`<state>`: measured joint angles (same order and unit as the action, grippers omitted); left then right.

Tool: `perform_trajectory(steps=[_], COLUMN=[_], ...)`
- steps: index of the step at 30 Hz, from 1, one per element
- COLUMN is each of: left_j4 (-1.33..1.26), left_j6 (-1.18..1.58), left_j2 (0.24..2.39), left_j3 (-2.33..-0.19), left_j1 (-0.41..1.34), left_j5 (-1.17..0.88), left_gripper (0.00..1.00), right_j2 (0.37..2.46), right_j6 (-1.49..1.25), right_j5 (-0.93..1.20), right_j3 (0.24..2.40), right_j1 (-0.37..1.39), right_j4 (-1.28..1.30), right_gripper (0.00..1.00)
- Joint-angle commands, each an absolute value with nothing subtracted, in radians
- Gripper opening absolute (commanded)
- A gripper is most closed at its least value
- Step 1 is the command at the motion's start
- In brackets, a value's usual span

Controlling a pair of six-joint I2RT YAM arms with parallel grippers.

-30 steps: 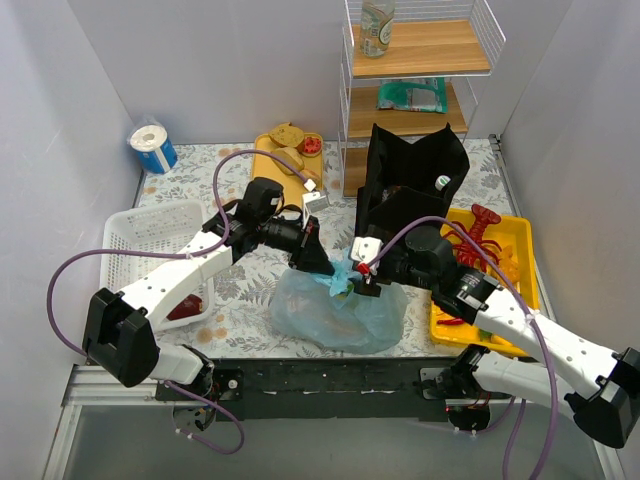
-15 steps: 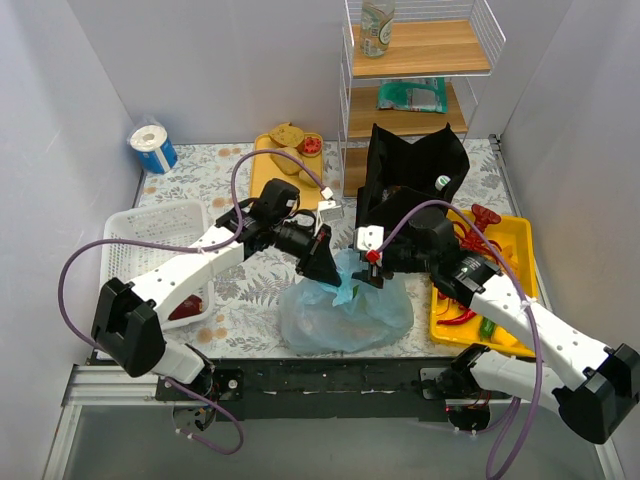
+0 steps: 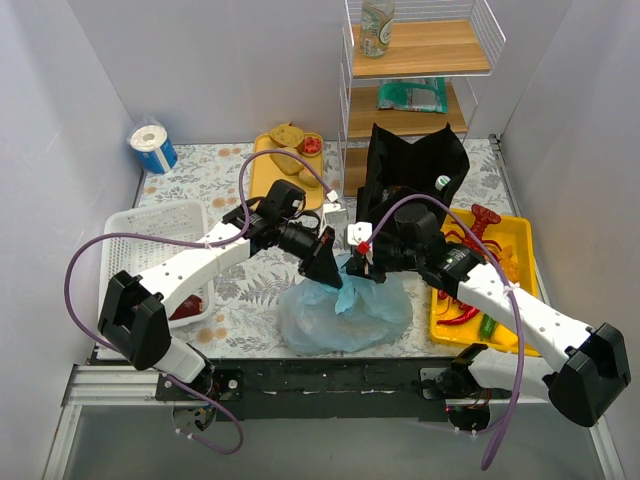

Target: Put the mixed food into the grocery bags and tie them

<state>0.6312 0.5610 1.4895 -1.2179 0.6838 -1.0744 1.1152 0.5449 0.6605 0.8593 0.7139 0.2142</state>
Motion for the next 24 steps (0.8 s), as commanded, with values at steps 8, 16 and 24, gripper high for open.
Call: perform_trajectory(steps=[8,16,24], left_j4=[0.537,0.485,0.448], left_j6=[0.633,0.675,0.695], left_j2=[1.427,1.433,1.456], left_j3=[-1.22,-1.197,-1.195], left_j1=[0.695,0.695,0.696], left_j5=[-0.899,-0.908,-0.885], left_gripper=[0.02,0.3,0.36], right_j2=[1.034,1.0,0.997], right_j6=[0.31,0.281,0.275], right_j5=[0.411,0.397,0.413], right_j3=[0.954,0.9,0.894], right_j1=[0.712,0.712,0.712], right_j4=[0.236,0.195,0.193], right_gripper=[0.01,0.01,0.01])
